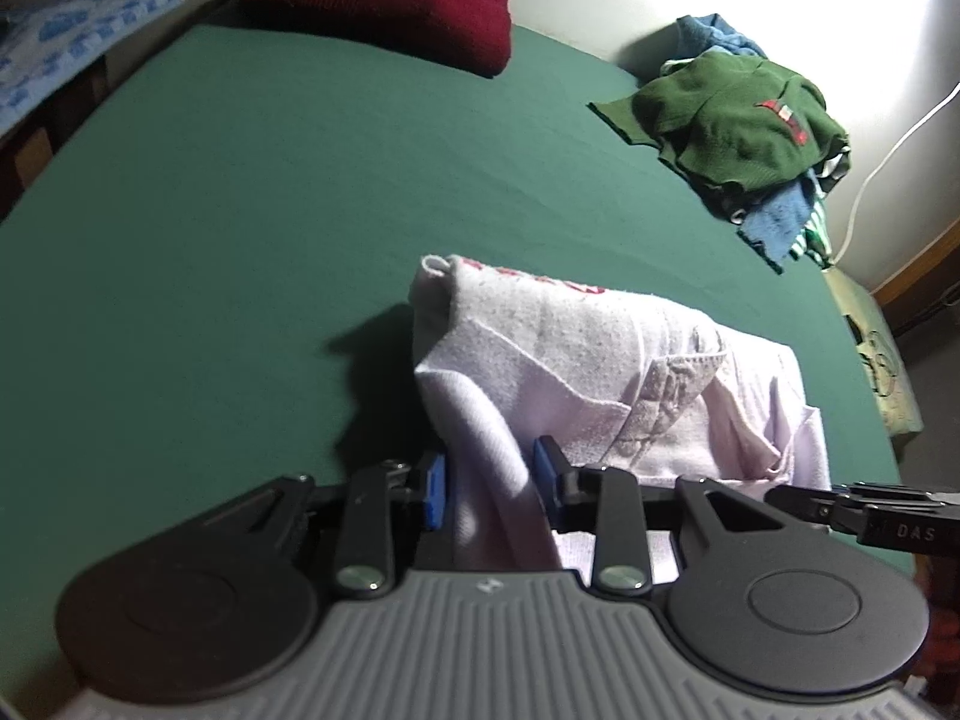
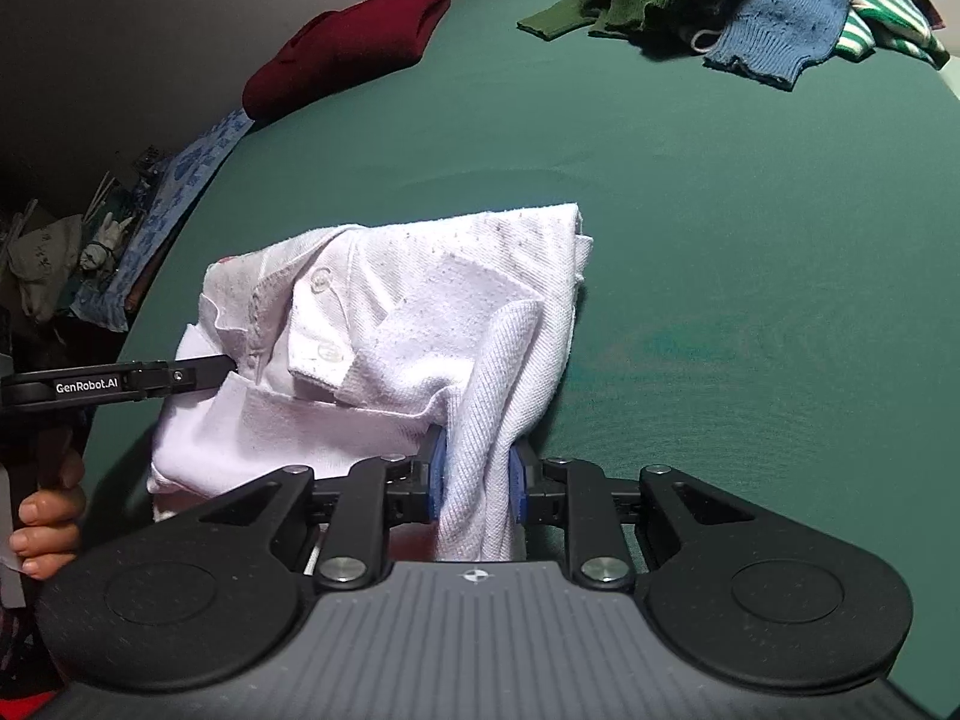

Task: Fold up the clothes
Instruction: 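Grip the folded white shirt with both grippers and lift it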

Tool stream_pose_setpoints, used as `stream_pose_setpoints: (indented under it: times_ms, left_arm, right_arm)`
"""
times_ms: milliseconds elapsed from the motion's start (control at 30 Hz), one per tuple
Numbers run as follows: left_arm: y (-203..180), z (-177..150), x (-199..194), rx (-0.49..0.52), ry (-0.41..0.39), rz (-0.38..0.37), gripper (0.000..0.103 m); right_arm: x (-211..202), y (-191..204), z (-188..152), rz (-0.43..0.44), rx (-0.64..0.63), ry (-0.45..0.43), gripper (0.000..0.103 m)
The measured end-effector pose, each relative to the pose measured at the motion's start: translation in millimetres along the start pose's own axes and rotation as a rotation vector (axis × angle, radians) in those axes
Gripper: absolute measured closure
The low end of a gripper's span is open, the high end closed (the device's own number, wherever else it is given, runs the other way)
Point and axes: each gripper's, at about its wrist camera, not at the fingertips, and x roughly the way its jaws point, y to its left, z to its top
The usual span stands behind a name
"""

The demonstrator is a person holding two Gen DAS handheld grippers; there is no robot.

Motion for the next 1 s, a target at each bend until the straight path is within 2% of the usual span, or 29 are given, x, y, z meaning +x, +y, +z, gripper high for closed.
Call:
stream_pose_setpoints:
  times_ms: [133,300,567,700,767,800,833,900,1000]
  left_arm:
    - [-10,0,1,0.007,-0.004,0.054,0.074]
    - [-23,1,1,0.044,0.001,0.112,0.075]
    - [-23,5,2,0.046,0.031,0.123,0.074]
    - [-20,8,3,0.063,0.050,0.109,0.072]
    - [-17,9,4,0.068,0.059,0.102,0.067]
    - [-16,9,4,0.069,0.064,0.099,0.067]
    - [-16,10,4,0.074,0.064,0.095,0.067]
    - [-15,10,5,0.083,0.066,0.088,0.067]
    - [-13,10,5,0.097,0.068,0.078,0.067]
  right_arm:
    - [1,8,-4,-0.046,-0.022,-0.024,0.080]
    - [1,9,-4,-0.042,-0.044,-0.022,0.078]
    - [-1,10,-8,-0.035,0.031,-0.048,0.073]
    - [0,16,-9,-0.052,0.050,-0.056,0.064]
    - [2,23,-10,-0.060,0.032,-0.060,0.052]
    - [3,28,-11,-0.066,0.017,-0.061,0.042]
    - [5,34,-12,-0.083,-0.006,-0.062,0.040]
    - [7,42,-13,-0.135,-0.033,-0.073,0.045]
    - [6,38,-14,-0.134,0.005,-0.085,0.047]
